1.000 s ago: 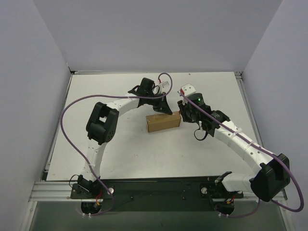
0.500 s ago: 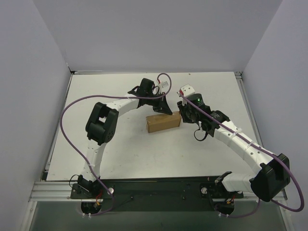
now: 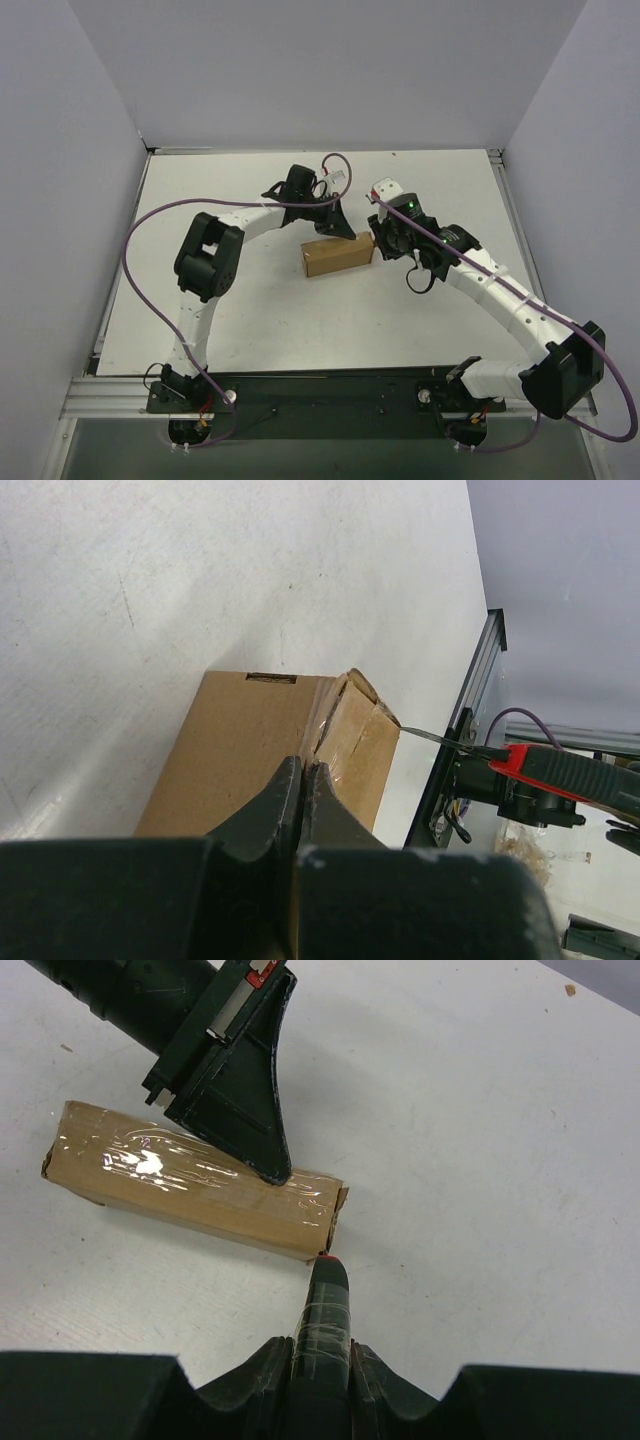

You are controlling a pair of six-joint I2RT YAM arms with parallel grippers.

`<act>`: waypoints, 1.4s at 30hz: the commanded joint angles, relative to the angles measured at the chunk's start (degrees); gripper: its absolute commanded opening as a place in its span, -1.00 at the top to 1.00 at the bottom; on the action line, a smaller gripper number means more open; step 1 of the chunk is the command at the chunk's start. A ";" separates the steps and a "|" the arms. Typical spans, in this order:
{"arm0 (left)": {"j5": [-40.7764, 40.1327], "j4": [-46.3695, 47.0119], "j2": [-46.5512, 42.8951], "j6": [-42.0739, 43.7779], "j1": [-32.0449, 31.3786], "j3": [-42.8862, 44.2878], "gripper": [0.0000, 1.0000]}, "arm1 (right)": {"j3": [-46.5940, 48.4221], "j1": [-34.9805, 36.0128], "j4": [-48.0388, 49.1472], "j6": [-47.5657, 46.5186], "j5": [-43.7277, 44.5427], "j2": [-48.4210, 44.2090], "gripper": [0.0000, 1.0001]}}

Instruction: Unpack the express box

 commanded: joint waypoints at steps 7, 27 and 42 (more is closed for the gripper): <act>4.56 8.31 -1.95 -2.35 2.49 1.05 0.26 | 6.30 -1.12 -1.01 -1.31 1.20 -2.77 1.00; -4.30 -11.87 -11.70 21.17 13.30 -3.77 0.76 | 3.22 -5.08 -0.03 -5.18 -7.41 5.49 1.00; -2.99 -24.26 -18.47 38.32 9.52 -12.47 0.95 | 20.52 -2.35 10.60 -4.57 -11.19 27.27 1.00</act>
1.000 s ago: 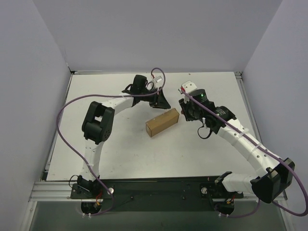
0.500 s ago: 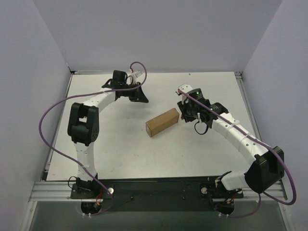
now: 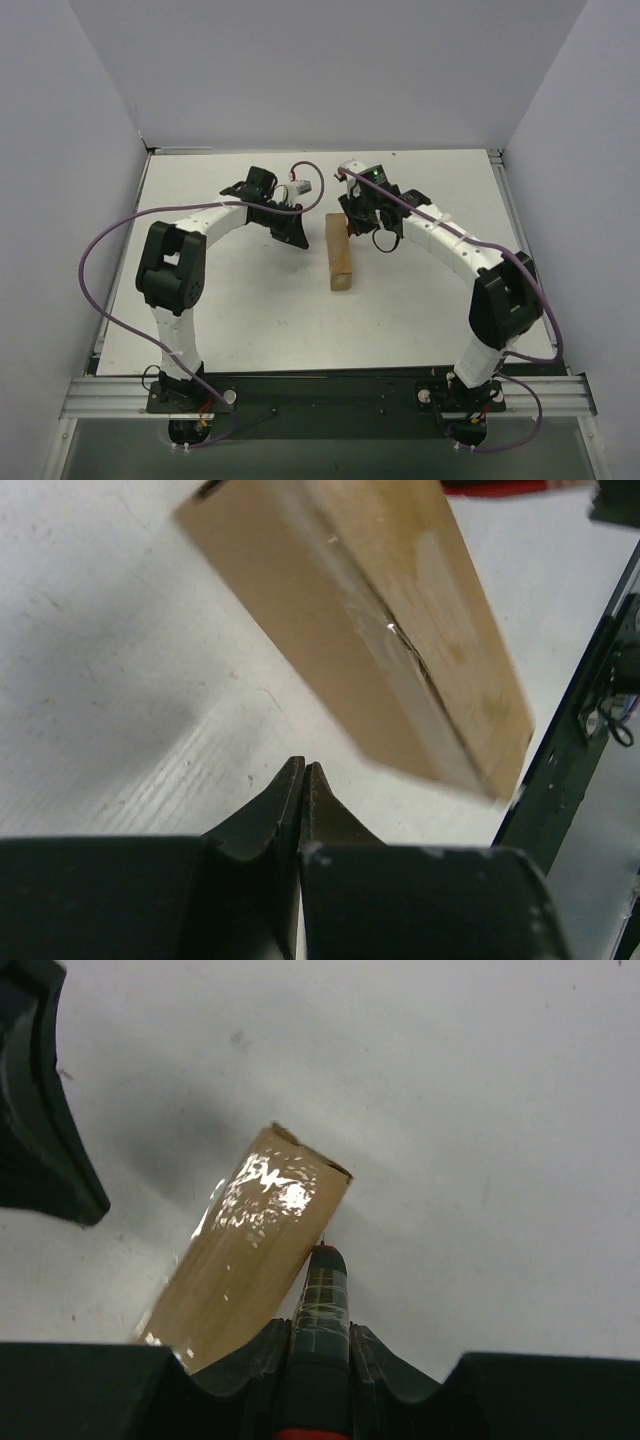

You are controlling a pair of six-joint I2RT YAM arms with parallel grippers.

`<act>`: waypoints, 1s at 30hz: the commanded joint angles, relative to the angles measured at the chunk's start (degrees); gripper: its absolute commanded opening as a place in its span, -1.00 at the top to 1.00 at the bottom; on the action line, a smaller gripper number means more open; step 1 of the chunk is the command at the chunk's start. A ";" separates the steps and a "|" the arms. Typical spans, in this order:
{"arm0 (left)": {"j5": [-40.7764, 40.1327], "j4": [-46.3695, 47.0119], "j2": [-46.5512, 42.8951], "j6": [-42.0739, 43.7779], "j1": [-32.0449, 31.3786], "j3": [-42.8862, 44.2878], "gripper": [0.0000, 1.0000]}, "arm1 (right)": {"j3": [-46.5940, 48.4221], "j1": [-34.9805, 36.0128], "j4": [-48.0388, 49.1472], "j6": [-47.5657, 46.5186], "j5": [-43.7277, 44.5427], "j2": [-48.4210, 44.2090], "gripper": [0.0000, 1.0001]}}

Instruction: Unpack the express box

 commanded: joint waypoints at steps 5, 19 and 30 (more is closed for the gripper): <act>-1.27 -10.30 -9.46 13.87 0.95 -4.20 0.94 | 15.37 1.43 7.24 -0.26 -2.50 12.52 1.00; -4.42 -8.13 -13.70 12.67 1.75 4.65 0.17 | 17.04 -5.33 12.51 -0.79 1.28 9.72 1.00; -8.75 3.49 4.32 -0.53 -7.21 23.98 -0.27 | 9.95 -13.50 12.08 1.40 2.87 0.06 1.00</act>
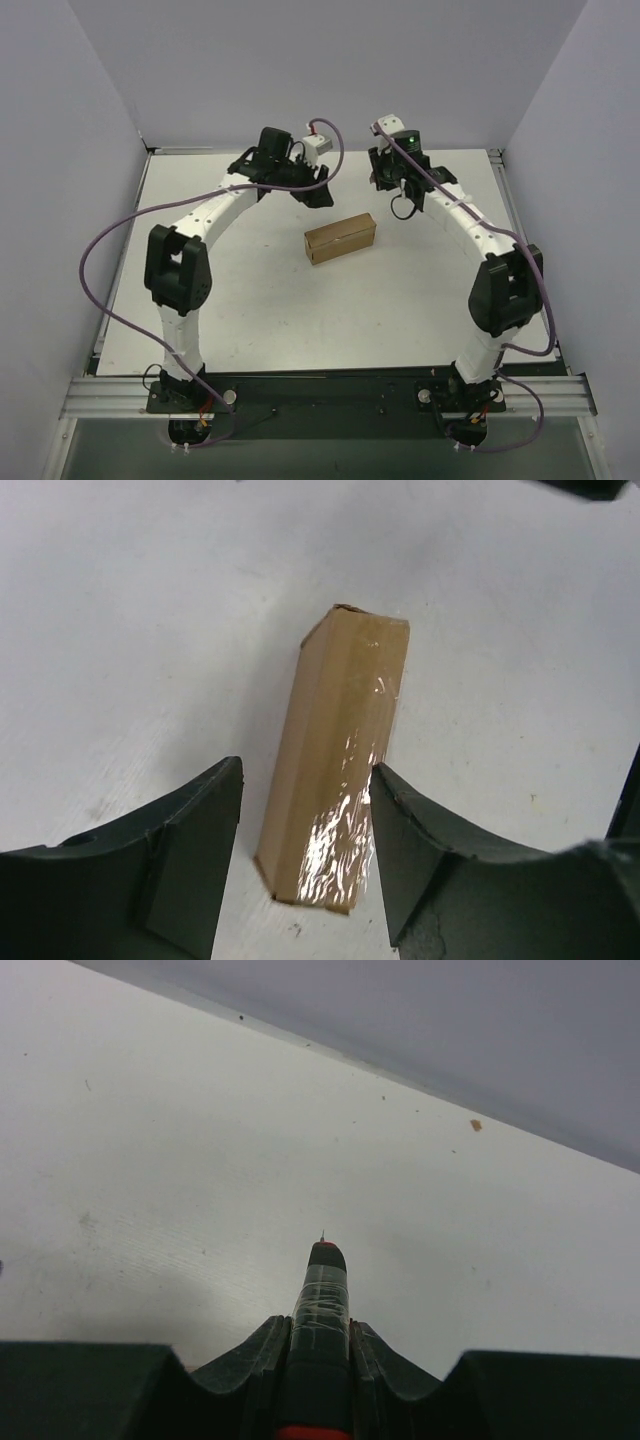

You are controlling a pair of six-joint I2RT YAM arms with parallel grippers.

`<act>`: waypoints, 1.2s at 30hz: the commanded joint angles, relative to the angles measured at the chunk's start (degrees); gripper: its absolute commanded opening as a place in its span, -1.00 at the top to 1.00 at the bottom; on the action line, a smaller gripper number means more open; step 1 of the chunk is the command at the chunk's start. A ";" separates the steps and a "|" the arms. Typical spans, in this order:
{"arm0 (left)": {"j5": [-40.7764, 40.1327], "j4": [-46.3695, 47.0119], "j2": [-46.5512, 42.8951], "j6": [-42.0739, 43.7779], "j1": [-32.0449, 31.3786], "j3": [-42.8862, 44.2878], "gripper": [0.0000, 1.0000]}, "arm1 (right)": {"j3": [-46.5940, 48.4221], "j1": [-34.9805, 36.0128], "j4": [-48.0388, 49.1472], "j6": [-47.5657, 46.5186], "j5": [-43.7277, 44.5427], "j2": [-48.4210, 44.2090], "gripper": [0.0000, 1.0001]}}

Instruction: Unpack the express box

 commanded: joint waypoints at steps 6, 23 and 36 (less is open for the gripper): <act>-2.55 9.19 13.80 -10.52 -6.34 10.27 -0.79 | -10.12 -6.97 -1.42 6.35 -4.15 -17.30 1.00; 13.01 23.61 20.75 -28.63 -4.67 7.91 -0.69 | -18.40 -3.99 -2.48 8.28 -6.97 -23.46 1.00; 6.15 18.25 22.77 -25.30 -4.84 4.39 -0.55 | -21.46 1.28 1.99 4.51 -3.99 -24.69 1.00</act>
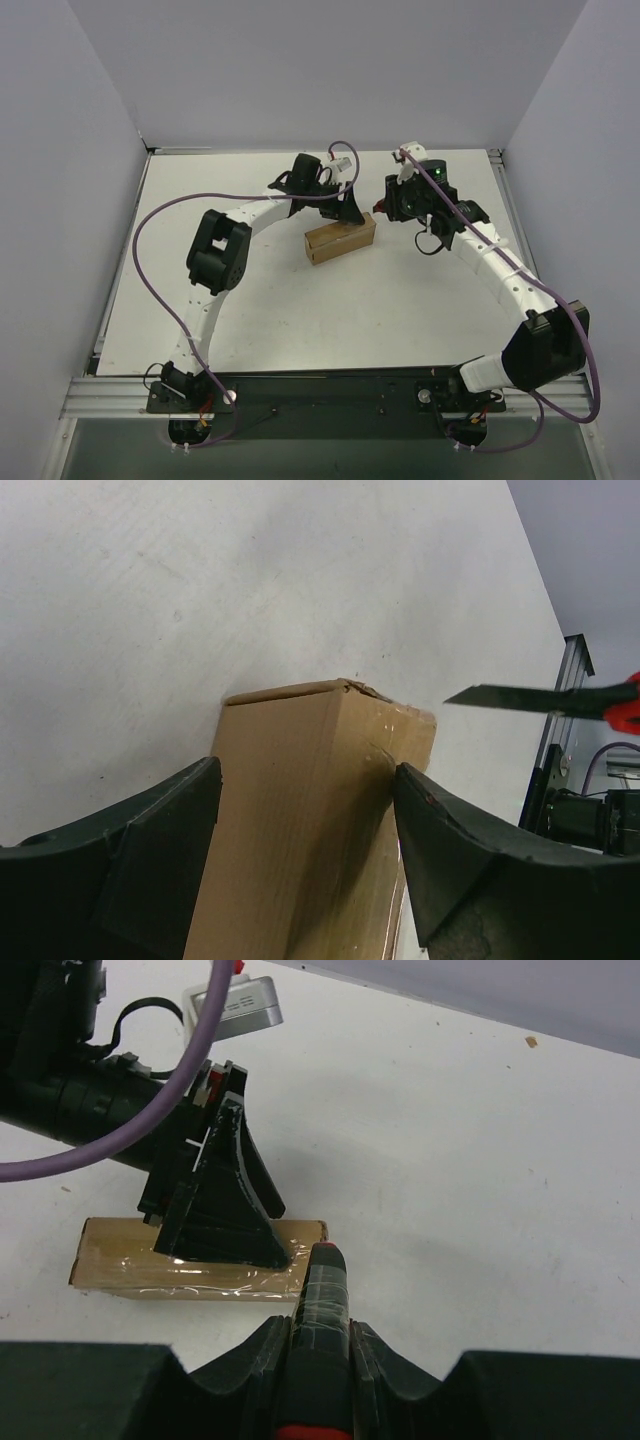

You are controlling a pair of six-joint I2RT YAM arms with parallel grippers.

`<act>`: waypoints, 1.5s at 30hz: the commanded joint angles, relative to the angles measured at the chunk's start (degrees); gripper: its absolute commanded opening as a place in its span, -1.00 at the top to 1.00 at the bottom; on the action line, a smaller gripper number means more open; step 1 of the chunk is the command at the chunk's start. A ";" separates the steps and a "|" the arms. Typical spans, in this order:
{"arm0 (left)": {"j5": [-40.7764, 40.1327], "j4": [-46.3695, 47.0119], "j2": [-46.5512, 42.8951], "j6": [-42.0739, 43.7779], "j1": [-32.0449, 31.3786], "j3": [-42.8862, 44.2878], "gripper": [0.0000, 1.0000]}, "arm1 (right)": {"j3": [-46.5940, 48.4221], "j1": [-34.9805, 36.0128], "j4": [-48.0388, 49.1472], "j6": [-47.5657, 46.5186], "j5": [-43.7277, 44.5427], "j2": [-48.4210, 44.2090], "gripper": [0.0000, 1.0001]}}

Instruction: Unpack the express box

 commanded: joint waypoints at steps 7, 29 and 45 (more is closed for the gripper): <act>-0.75 0.07 0.94 0.08 0.23 -1.99 -0.53 | -3.25 5.50 8.12 -5.37 11.01 -1.34 1.00; -0.40 0.68 1.29 -0.80 0.23 -3.05 -0.49 | -1.14 5.41 8.73 -5.11 7.68 2.09 1.00; -0.40 0.68 1.21 -0.98 0.23 -3.23 -0.47 | -0.61 5.50 6.54 -5.19 6.36 2.79 1.00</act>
